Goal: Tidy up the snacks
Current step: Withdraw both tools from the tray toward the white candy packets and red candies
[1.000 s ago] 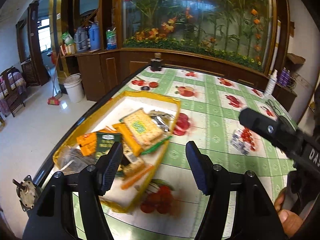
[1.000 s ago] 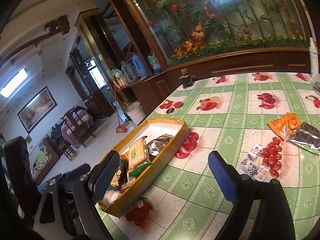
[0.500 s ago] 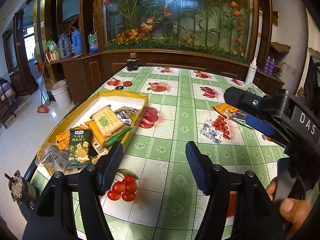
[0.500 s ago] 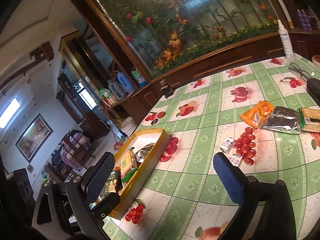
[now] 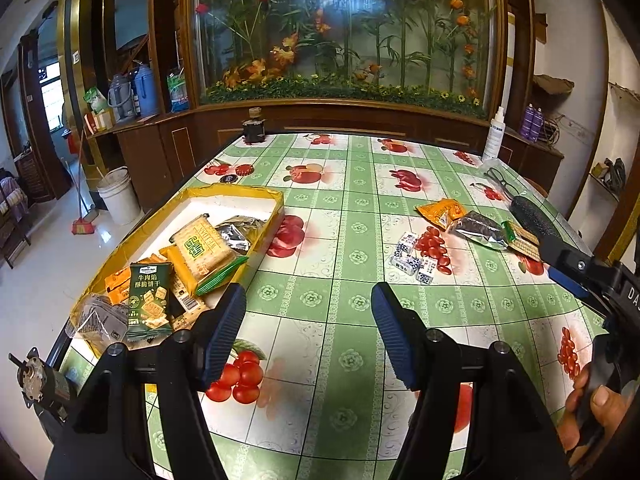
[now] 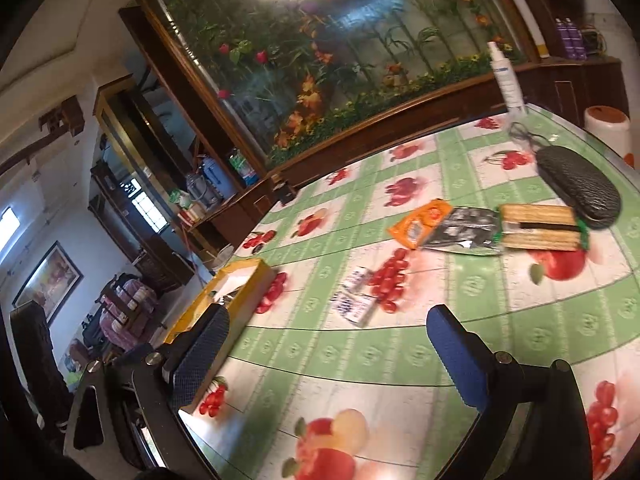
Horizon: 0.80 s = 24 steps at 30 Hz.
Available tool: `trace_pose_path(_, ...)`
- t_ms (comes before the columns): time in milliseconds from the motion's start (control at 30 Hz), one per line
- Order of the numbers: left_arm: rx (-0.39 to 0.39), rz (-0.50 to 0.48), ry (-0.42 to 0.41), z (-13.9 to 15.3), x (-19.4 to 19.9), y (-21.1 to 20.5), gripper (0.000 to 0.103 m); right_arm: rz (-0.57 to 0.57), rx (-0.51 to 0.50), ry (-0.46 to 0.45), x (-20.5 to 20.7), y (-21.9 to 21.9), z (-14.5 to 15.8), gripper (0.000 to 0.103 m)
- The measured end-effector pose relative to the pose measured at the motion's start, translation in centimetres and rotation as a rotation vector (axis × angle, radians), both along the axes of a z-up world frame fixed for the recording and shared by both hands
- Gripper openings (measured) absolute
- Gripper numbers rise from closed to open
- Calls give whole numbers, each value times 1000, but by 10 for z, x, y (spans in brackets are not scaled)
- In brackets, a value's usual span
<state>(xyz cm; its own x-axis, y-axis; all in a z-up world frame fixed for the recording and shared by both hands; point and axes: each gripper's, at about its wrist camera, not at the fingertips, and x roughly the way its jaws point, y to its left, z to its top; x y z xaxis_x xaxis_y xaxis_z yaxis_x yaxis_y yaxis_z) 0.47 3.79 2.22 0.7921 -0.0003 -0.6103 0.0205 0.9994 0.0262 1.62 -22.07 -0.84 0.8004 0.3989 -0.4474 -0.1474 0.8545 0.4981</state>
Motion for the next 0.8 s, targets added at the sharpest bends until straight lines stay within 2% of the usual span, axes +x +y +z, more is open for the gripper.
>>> trace_pose_path(233,26,-22,11,-3,9,-14,64,-65,-28,34,-5,-38,-7,100)
trace_pose_path(433,37,-66,36,-9,23,-31,64,-67,-100,45,1,-42,-8,100)
trace_pose_path(633,15,-113,94,-22,46,-42,64,17,-171,49,15,-23,-10,100)
trace_pose_path(800,-2,-114,142,-32,63,-40,64,90,-253,58,31,5,-14,94)
